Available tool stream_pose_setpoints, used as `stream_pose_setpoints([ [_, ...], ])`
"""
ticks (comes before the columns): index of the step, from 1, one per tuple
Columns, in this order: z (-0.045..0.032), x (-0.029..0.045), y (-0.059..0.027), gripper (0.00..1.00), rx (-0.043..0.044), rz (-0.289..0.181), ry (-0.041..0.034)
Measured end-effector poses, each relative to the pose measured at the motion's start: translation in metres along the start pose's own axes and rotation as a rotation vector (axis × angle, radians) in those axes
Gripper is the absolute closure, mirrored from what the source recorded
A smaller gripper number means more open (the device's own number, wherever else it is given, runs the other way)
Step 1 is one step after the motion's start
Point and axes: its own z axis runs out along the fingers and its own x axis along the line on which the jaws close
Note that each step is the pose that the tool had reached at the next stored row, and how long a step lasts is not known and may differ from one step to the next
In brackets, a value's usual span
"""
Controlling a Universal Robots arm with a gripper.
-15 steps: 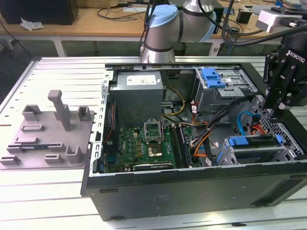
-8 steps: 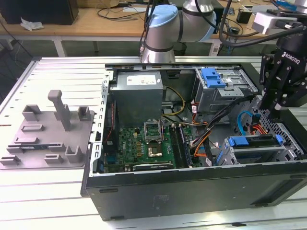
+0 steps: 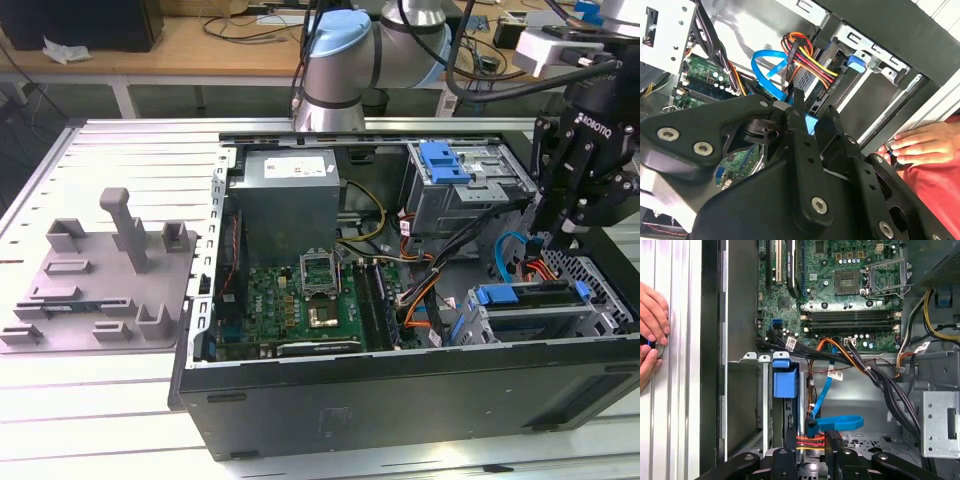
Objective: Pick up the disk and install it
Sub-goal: 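Insert the second disk wire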
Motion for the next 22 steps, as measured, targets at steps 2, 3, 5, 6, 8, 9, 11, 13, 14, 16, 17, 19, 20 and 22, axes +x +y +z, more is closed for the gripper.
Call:
stream_pose_setpoints([
  [2,0.0010,-0.0002,0.0016,0.64,0.0002,-0.001,0.0000],
  [3,0.0013,-0.0002,0.0023,0.64,0.0003,-0.002,0.0001],
  [5,0.0025,-0.0005,0.0030,0.64,0.0003,-0.002,0.0003],
  [6,0.0027,-0.0004,0.0029,0.64,0.0004,-0.002,0.0005],
  [8,0.0037,-0.0004,0.0030,0.64,0.0003,-0.002,0.0002],
  [9,0.0054,-0.0004,0.0030,0.64,0.0002,-0.002,0.0002],
  [11,0.0075,-0.0007,0.0052,0.64,0.0001,-0.001,0.0000],
  [13,0.0082,-0.0008,0.0070,0.64,0.0000,-0.001,0.0001],
  [14,0.0085,-0.0008,0.0074,0.64,0.0000,0.000,0.0002],
  [16,0.0088,-0.0009,0.0072,0.64,-0.0009,0.005,0.0000],
  [17,0.0090,-0.0010,0.0068,0.64,-0.0014,0.008,-0.0002],
  [19,0.0093,-0.0011,0.0062,0.64,-0.0031,0.019,-0.0009],
  [20,0.0095,-0.0010,0.0060,0.64,-0.0044,0.027,-0.0012],
  [22,0.0095,-0.0010,0.0054,0.64,-0.0068,0.042,-0.0016],
])
